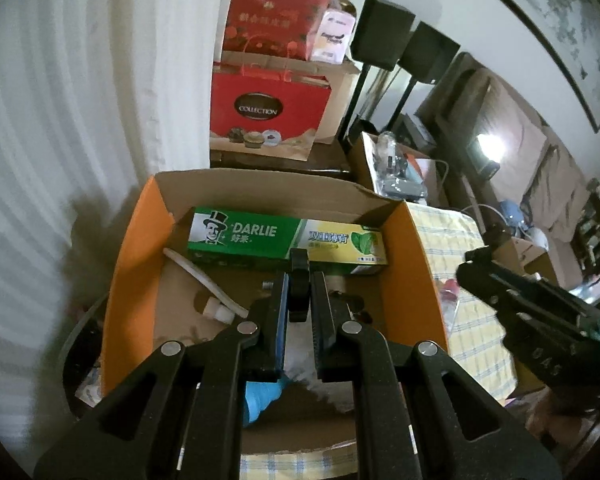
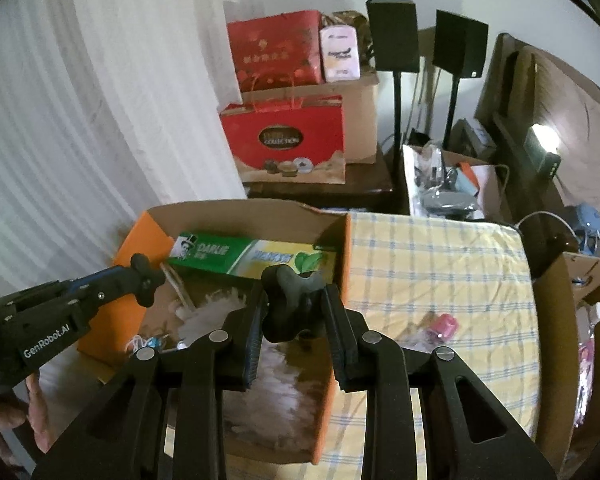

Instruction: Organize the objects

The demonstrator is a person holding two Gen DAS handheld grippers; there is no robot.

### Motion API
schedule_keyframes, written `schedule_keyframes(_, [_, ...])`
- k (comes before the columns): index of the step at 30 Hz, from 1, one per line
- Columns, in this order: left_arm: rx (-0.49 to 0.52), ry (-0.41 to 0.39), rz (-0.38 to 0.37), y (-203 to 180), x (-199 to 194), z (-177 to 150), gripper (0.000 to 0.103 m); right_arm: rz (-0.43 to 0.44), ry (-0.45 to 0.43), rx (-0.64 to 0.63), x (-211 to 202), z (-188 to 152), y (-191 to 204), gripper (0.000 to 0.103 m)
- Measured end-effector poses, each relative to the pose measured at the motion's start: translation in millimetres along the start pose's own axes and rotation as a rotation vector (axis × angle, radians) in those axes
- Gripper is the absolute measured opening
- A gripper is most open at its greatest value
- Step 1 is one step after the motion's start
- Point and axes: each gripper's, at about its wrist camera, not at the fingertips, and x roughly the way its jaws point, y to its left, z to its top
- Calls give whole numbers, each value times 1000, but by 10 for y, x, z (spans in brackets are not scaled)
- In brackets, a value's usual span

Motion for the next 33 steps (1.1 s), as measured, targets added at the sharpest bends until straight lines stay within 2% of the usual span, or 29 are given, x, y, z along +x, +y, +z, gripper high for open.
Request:
schedule_keyframes(14, [-12,87,-70,-207,631,53,10,16,108,19,547,-154,-108,28])
schedule_keyframes(22, [-32,134,-91,-256,917,63,10,32,139,20,658,-218,-178,28])
schedule_keyframes(25, [-47,139,-97,-255,942,82,17,20,126,13,619,-208,-166,28])
schedule_keyframes(31, [-45,113,-68,-195,828,86,23,25,90,14,467,-150,-155,29])
schedule_keyframes(33, [-38,101,-55,-174,767,81,29,23,80,13,416,-141,-165,31])
